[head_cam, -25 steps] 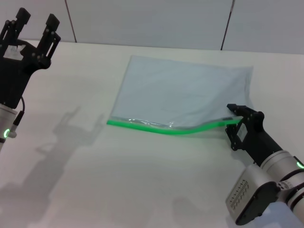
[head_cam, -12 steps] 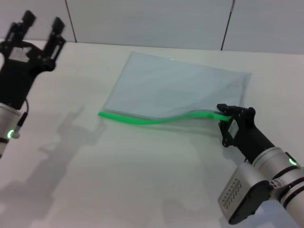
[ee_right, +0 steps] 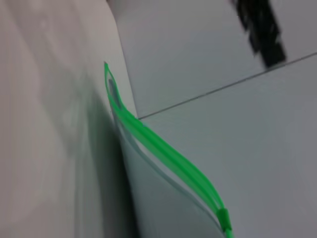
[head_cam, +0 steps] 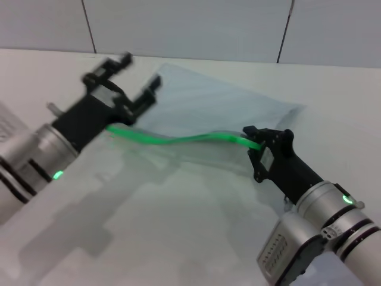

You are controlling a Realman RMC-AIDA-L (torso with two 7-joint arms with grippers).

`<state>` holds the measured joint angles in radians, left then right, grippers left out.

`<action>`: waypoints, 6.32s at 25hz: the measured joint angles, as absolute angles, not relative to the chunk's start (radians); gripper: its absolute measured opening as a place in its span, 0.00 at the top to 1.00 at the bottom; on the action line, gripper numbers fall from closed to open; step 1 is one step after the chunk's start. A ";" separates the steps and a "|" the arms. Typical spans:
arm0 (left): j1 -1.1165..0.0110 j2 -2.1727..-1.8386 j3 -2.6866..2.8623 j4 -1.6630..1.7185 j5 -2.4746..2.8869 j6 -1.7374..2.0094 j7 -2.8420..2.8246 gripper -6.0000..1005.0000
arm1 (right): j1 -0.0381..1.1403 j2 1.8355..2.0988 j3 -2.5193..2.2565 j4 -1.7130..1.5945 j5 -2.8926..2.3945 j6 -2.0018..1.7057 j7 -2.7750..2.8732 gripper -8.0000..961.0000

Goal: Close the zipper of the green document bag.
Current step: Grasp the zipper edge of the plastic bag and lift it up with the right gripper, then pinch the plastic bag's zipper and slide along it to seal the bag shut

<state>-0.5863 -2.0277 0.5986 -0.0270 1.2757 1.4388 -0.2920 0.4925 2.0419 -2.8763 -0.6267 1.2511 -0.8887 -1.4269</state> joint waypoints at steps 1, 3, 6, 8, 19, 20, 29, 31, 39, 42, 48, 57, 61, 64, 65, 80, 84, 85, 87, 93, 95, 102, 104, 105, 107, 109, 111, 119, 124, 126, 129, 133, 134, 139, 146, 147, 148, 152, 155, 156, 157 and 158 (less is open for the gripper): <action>-0.595 -2.027 0.640 -0.026 1.276 1.422 -0.275 0.31 | 0.498 2.042 -2.876 -0.628 1.251 -0.888 -1.426 0.94; -0.611 -2.028 0.706 -0.026 1.276 1.395 -0.241 0.31 | 0.509 2.042 -2.876 -0.628 1.253 -0.888 -1.426 0.94; -0.630 -2.032 0.796 -0.032 1.276 1.360 -0.193 0.31 | 0.521 2.042 -2.876 -0.630 1.252 -0.887 -1.425 0.94; -0.636 -2.033 0.845 -0.035 1.276 1.348 -0.169 0.31 | 0.527 2.042 -2.876 -0.634 1.251 -0.879 -1.425 0.94; -0.640 -2.040 0.927 -0.038 1.276 1.341 0.012 0.34 | 0.538 2.044 -2.876 -0.639 1.249 -0.862 -1.424 0.94; -0.640 -2.041 0.927 -0.038 1.276 1.341 0.029 0.34 | 0.538 2.045 -2.876 -0.639 1.248 -0.862 -1.424 0.94; -0.660 -2.040 0.928 -0.038 1.275 1.321 0.187 0.36 | 0.540 2.047 -2.876 -0.649 1.207 -0.862 -1.428 0.94; -0.663 -2.040 0.929 -0.038 1.276 1.317 0.212 0.37 | 0.542 2.047 -2.876 -0.649 1.206 -0.862 -1.431 0.94; -0.670 -2.044 0.930 -0.051 1.289 1.321 0.301 0.38 | 0.544 2.046 -2.876 -0.651 1.195 -0.862 -1.431 0.94; -0.678 -2.045 0.930 -0.062 1.289 1.325 0.321 0.39 | 0.545 2.046 -2.876 -0.652 1.195 -0.862 -1.431 0.94; -0.682 -2.049 0.926 -0.066 1.290 1.338 0.375 0.41 | 0.546 2.047 -2.876 -0.652 1.183 -0.862 -1.431 0.94; -0.682 -2.049 0.924 -0.066 1.290 1.351 0.414 0.43 | 0.548 2.048 -2.876 -0.652 1.170 -0.862 -1.432 0.94; -0.681 -2.049 0.925 -0.066 1.289 1.351 0.414 0.47 | 0.548 2.048 -2.876 -0.652 1.170 -0.862 -1.432 0.94; -0.680 -2.049 0.925 -0.067 1.289 1.352 0.415 0.60 | 0.548 2.048 -2.876 -0.652 1.170 -0.862 -1.432 0.94; -0.680 -2.049 0.926 -0.067 1.289 1.352 0.415 0.64 | 0.548 2.048 -2.876 -0.652 1.170 -0.862 -1.432 0.94; -0.682 -2.049 0.939 -0.078 1.289 1.350 0.417 0.79 | 0.549 2.048 -2.876 -0.652 1.162 -0.862 -1.434 0.94; -0.681 -2.049 0.939 -0.079 1.290 1.350 0.417 0.81 | 0.547 2.048 -2.876 -0.652 1.148 -0.862 -1.434 0.94; -0.680 -2.049 0.939 -0.080 1.290 1.350 0.417 0.81 | 0.546 2.048 -2.876 -0.652 1.147 -0.862 -1.434 0.94; -0.680 -2.049 0.939 -0.080 1.290 1.350 0.417 0.82 | 0.546 2.048 -2.876 -0.652 1.146 -0.862 -1.434 0.94; -0.678 -2.049 0.935 -0.081 1.290 1.350 0.417 0.84 | 0.546 2.048 -2.876 -0.649 1.145 -0.864 -1.434 0.94; -0.678 -2.049 0.933 -0.087 1.288 1.350 0.417 0.84 | 0.546 2.048 -2.876 -0.648 1.145 -0.865 -1.434 0.94; -0.679 -2.049 0.931 -0.094 1.283 1.350 0.417 0.86 | 0.543 2.048 -2.876 -0.647 1.146 -0.868 -1.432 0.95; -0.679 -2.049 0.931 -0.094 1.283 1.350 0.417 0.87 | 0.543 2.048 -2.876 -0.647 1.146 -0.869 -1.432 0.95; -0.680 -2.049 0.930 -0.095 1.282 1.350 0.417 0.88 | 0.543 2.048 -2.876 -0.647 1.146 -0.869 -1.432 0.95; -0.680 -2.050 0.929 -0.098 1.281 1.350 0.417 0.90 | 0.544 2.048 -2.876 -0.646 1.146 -0.869 -1.432 0.95; -0.681 -2.050 0.928 -0.101 1.280 1.350 0.417 0.91 | 0.544 2.048 -2.876 -0.646 1.146 -0.869 -1.432 0.95; -0.682 -2.050 0.928 -0.102 1.280 1.350 0.417 0.91 | 0.544 2.048 -2.876 -0.646 1.146 -0.869 -1.432 0.95; -0.681 -2.051 0.923 -0.101 1.278 1.349 0.417 0.90 | 0.549 2.046 -2.876 -0.647 1.146 -0.866 -1.422 0.95; -0.675 -2.050 0.902 -0.105 1.278 1.349 0.417 0.90 | 0.549 2.045 -2.876 -0.643 1.145 -0.867 -1.396 0.95; -0.671 -2.049 0.894 -0.106 1.278 1.349 0.417 0.89 | 0.549 2.044 -2.876 -0.642 1.147 -0.870 -1.396 0.95; -0.665 -2.048 0.880 -0.106 1.278 1.348 0.417 0.89 | 0.548 2.043 -2.876 -0.641 1.150 -0.873 -1.394 0.95; -0.652 -2.046 0.870 -0.106 1.277 1.348 0.415 0.89 | 0.548 2.043 -2.871 -0.631 1.150 -0.880 -1.361 0.95; -0.649 -2.046 0.866 -0.106 1.277 1.348 0.415 0.89 | 0.548 2.043 -2.870 -0.626 1.151 -0.886 -1.350 0.95; -0.626 -2.043 0.812 -0.112 1.276 1.349 0.417 0.88 | 0.542 2.043 -2.867 -0.594 1.165 -0.931 -1.299 0.95; -0.592 -2.041 0.746 -0.108 1.276 1.351 0.417 0.88 | 0.524 2.042 -2.867 -0.549 1.241 -0.986 -1.270 0.95; -0.586 -2.041 0.733 -0.107 1.276 1.353 0.417 0.88 | 0.521 2.042 -2.867 -0.543 1.254 -0.995 -1.268 0.95; -0.580 -2.040 0.719 -0.107 1.276 1.356 0.417 0.88 | 0.517 2.042 -2.867 -0.537 1.267 -1.003 -1.267 0.95; -0.558 -2.037 0.683 -0.107 1.273 1.378 0.417 0.87 | 0.504 2.041 -2.867 -0.509 1.310 -1.031 -1.249 0.95; -0.542 -2.035 0.666 -0.106 1.259 1.402 0.417 0.87 | 0.498 2.040 -2.867 -0.485 1.323 -1.046 -1.222 0.95; -0.537 -2.035 0.664 -0.106 1.252 1.410 0.416 0.87 | 0.496 2.040 -2.867 -0.478 1.323 -1.047 -1.214 0.95; -0.533 -2.034 0.664 -0.106 1.247 1.417 0.415 0.87 | 0.496 2.040 -2.867 -0.470 1.323 -1.047 -1.204 0.95; -0.530 -2.034 0.664 -0.106 1.242 1.424 0.412 0.87 | 0.495 2.041 -2.866 -0.462 1.324 -1.048 -1.194 0.95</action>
<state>-0.5305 -2.0341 0.6639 -0.1059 1.2425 1.4245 0.4119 0.4949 2.0406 -2.8662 -0.4620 1.3239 -1.0475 -1.1936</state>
